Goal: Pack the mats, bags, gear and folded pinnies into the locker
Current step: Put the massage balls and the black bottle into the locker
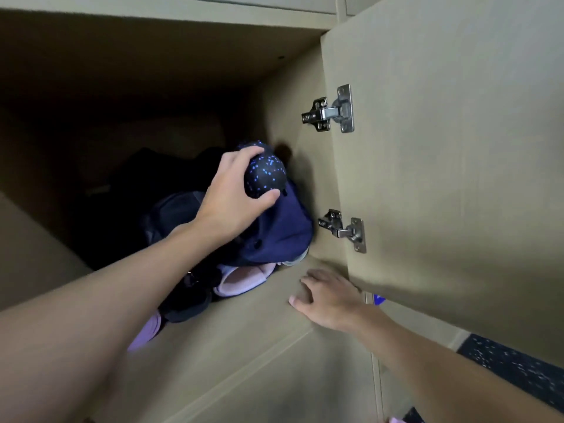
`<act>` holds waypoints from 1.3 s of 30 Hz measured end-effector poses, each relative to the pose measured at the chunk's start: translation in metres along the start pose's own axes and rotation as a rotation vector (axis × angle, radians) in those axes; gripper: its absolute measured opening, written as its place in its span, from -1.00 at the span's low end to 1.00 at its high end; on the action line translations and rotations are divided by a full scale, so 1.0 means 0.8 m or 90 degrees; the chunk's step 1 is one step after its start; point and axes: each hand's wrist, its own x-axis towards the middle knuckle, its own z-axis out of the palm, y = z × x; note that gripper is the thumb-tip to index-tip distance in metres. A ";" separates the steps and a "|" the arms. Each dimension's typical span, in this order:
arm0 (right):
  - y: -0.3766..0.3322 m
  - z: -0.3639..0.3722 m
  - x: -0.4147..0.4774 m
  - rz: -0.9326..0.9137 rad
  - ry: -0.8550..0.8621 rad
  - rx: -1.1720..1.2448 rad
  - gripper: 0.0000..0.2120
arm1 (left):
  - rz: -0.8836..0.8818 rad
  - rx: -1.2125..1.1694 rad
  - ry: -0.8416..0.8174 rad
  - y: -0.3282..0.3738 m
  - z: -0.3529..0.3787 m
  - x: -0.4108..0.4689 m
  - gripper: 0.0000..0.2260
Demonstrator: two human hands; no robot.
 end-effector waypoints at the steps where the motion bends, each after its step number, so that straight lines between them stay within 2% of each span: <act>1: 0.002 0.004 0.004 -0.014 0.003 -0.033 -0.38 | -0.006 0.026 -0.013 -0.008 0.006 0.009 -0.38; 7: 0.009 0.014 0.011 -0.056 0.040 -0.067 -0.40 | -0.072 0.109 -0.041 -0.037 0.039 0.050 -0.40; 11: 0.010 0.018 0.012 -0.063 0.062 -0.073 -0.42 | -0.109 0.011 -0.078 -0.052 0.054 0.073 -0.30; 16: 0.011 0.022 0.012 -0.069 0.072 -0.075 -0.43 | -0.086 0.010 -0.063 -0.063 0.060 0.086 -0.39; 18: 0.012 0.023 0.012 -0.073 0.072 -0.069 -0.37 | -0.098 0.006 -0.037 -0.062 0.066 0.096 -0.41; 22: 0.012 0.028 0.014 -0.076 0.092 -0.082 -0.07 | -0.131 0.029 -0.001 -0.067 0.078 0.114 -0.44; 29: 0.014 0.031 0.018 -0.079 0.106 -0.090 -0.08 | -0.206 0.023 -0.081 -0.091 0.090 0.120 -0.40; 39: 0.011 0.029 0.015 -0.070 0.098 -0.090 -0.09 | -0.158 0.014 -0.059 -0.089 0.084 0.106 -0.35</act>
